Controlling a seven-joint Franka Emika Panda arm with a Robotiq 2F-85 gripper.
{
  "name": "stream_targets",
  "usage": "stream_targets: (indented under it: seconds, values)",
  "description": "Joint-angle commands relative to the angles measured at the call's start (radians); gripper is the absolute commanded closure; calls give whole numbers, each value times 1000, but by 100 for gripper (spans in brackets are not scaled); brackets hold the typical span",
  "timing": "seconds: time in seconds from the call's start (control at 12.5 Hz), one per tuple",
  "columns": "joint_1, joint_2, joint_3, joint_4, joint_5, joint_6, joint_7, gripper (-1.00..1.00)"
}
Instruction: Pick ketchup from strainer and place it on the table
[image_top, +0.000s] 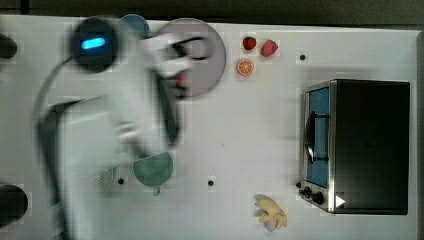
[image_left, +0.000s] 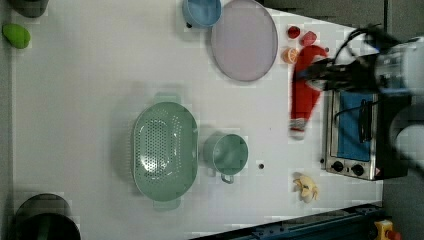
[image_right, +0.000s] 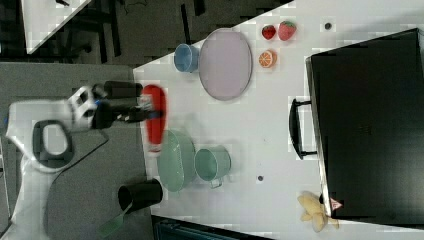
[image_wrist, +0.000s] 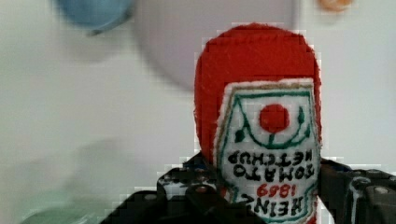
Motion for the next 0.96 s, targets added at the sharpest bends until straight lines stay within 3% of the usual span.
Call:
stream_targets:
  seconds: [0.08, 0.48, 0.96]
  values:
    - [-71, 5, -103, 2, 9, -2, -228, -19]
    - [-78, 5, -224, -95, 9, 74, -245, -19]
    - [-75, 8, -227, -353, 9, 345, -245, -19]
